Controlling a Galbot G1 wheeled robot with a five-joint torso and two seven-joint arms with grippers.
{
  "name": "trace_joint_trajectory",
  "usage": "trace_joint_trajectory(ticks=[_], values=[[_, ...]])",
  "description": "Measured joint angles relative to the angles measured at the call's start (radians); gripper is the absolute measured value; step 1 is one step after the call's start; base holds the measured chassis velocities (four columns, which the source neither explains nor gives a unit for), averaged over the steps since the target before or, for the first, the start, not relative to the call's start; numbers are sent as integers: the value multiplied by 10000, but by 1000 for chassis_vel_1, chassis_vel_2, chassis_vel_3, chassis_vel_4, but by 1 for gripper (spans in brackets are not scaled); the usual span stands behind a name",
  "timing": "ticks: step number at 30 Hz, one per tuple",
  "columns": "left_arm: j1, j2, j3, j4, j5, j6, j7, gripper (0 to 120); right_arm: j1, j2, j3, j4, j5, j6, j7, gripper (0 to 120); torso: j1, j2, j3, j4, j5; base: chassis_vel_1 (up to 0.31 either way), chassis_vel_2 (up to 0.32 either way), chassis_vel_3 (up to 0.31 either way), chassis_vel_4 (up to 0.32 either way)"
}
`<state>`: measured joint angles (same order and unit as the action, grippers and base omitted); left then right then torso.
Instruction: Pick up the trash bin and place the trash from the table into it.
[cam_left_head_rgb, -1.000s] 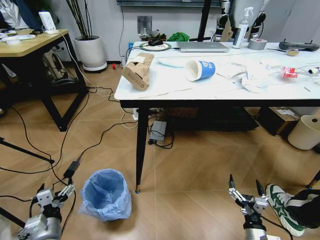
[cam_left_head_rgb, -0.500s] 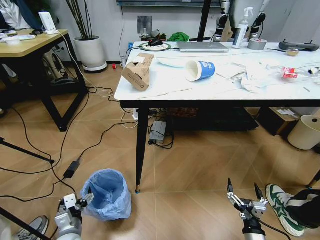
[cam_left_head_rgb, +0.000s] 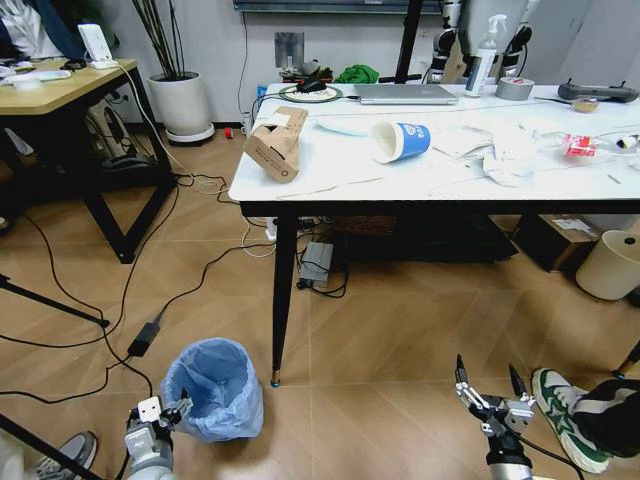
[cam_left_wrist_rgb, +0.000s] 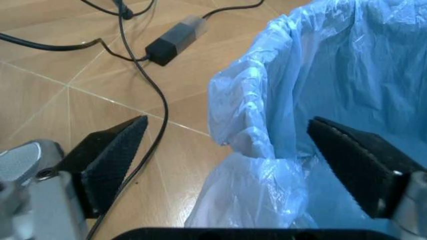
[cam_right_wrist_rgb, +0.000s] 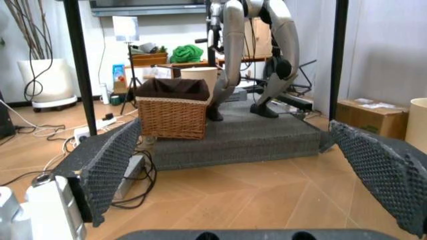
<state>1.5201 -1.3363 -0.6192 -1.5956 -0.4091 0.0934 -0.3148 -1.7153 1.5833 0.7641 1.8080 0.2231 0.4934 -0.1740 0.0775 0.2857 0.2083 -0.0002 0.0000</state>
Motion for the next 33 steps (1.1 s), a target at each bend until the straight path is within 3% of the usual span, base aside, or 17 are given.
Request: trace_joint_trajectory(ticks=[2,14,24,33], values=[[-29,-13,12,16,-3,5,0,88,5,0,-9,3,2,-10,1,100,0,1,0,-1,1,0,0,0,0],[-123,-156,87,188,94,-2,152,39,-4,-18,-79,139,2,-103,23,100,2,6,4,-1,0,0,0,0,0],[-128,-200,-5,280,102,-56,292,5,-17,-49,-84,176,3,-133,32,100,3,8,5,-1,0,0,0,0,0],[-96,-259,-244,416,41,-321,1116,0,-20,-88,-74,221,4,-178,42,100,3,11,6,-1,2,0,0,0,0]])
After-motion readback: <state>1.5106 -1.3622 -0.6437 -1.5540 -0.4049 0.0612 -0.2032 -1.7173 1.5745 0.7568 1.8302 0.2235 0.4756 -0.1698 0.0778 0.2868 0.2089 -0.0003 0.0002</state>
